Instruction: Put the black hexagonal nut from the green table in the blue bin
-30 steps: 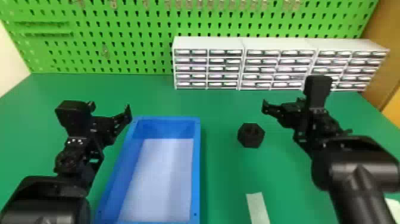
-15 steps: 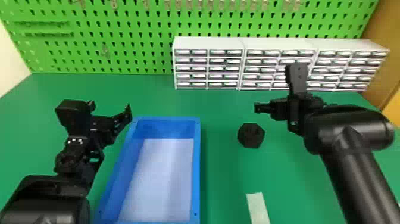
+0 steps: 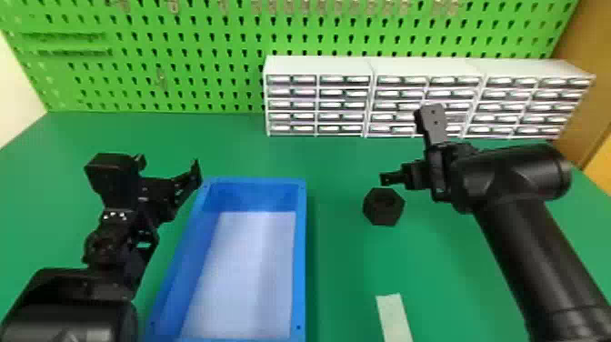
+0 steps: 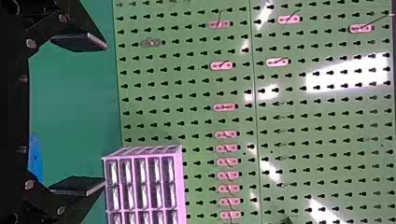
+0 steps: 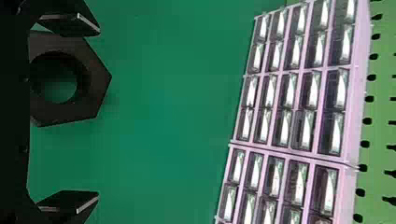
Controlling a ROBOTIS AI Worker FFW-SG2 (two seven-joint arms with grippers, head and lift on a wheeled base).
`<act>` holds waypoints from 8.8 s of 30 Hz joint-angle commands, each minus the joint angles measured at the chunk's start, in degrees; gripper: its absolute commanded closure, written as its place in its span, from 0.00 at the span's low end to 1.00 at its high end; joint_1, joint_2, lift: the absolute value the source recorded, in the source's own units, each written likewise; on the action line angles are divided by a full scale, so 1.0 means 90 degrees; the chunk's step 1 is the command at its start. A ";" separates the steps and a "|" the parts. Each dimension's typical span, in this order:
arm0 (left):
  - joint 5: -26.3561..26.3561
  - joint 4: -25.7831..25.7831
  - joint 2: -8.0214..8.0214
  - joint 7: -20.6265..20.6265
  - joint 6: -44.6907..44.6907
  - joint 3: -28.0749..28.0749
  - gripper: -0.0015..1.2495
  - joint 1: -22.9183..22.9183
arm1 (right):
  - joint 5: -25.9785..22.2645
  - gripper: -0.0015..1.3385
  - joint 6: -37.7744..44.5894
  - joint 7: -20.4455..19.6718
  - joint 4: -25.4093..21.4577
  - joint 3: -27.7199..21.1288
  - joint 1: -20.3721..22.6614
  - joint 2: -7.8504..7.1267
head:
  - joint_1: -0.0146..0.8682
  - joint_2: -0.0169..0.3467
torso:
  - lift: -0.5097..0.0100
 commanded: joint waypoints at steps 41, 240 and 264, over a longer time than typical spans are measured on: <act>-0.0049 0.0000 0.0003 0.0000 -0.0010 -0.0016 0.20 -0.0037 | 0.0771 0.07 -0.0925 -0.0297 0.2670 -0.0198 -0.0945 0.0343 | 0.79 0.19 | 0.79; -0.0175 -0.0098 0.0003 0.0000 -0.0049 0.0101 0.20 -0.0017 | -0.1280 0.85 0.0609 0.1705 -0.2584 0.4187 0.0403 -0.0175 | 0.79 0.19 | 0.79; -0.0175 -0.0098 0.0003 0.0000 -0.0049 0.0081 0.20 -0.0017 | -0.1221 0.31 0.0609 0.1705 -0.2574 0.4138 0.0373 -0.0214 | 0.79 0.19 | 0.79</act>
